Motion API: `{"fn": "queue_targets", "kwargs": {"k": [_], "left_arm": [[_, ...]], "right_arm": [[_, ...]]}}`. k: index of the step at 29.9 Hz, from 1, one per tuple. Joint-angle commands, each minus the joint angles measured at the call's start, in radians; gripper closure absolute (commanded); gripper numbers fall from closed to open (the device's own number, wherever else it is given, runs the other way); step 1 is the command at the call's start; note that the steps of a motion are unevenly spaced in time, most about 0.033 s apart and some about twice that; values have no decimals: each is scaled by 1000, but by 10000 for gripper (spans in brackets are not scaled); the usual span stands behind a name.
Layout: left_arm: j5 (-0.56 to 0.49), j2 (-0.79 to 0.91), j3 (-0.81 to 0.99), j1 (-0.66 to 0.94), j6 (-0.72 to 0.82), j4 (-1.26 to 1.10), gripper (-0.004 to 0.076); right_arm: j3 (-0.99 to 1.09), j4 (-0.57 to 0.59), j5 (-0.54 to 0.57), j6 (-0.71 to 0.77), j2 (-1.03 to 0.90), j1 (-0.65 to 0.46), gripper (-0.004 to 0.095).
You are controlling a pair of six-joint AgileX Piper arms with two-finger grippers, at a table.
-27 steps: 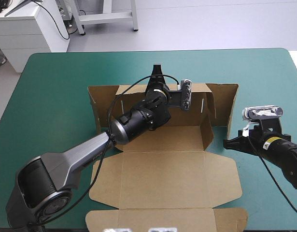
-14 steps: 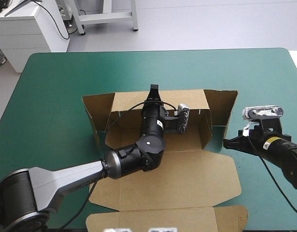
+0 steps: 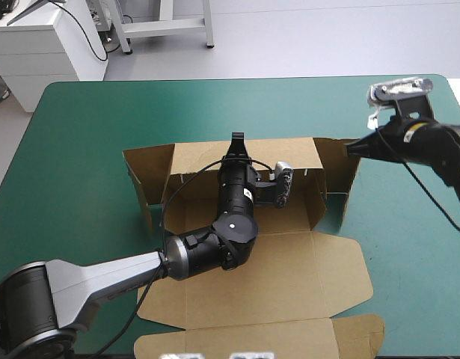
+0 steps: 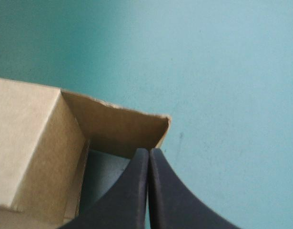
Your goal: Fold the box
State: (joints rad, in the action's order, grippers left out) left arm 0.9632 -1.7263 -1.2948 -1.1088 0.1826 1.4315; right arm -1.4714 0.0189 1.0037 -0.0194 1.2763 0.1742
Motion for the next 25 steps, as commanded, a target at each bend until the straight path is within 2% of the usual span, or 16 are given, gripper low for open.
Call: {"fn": "queue_targets", "kwargs": {"k": [1, 8, 15, 25], "left_arm": [[35, 54, -24, -5, 8, 81, 731], [35, 54, -24, -5, 8, 81, 731], [35, 53, -24, -5, 8, 80, 731], [31, 51, -24, -5, 8, 75, 731]], "right_arm": [[-159, 14, -7, -26, 79, -13, 927], [-343, -11, 69, -55, 285, -73, 927], [-380, -241, 98, -145, 416, -136, 927], [-378, -292, 212, -173, 468, -137, 927]]}}
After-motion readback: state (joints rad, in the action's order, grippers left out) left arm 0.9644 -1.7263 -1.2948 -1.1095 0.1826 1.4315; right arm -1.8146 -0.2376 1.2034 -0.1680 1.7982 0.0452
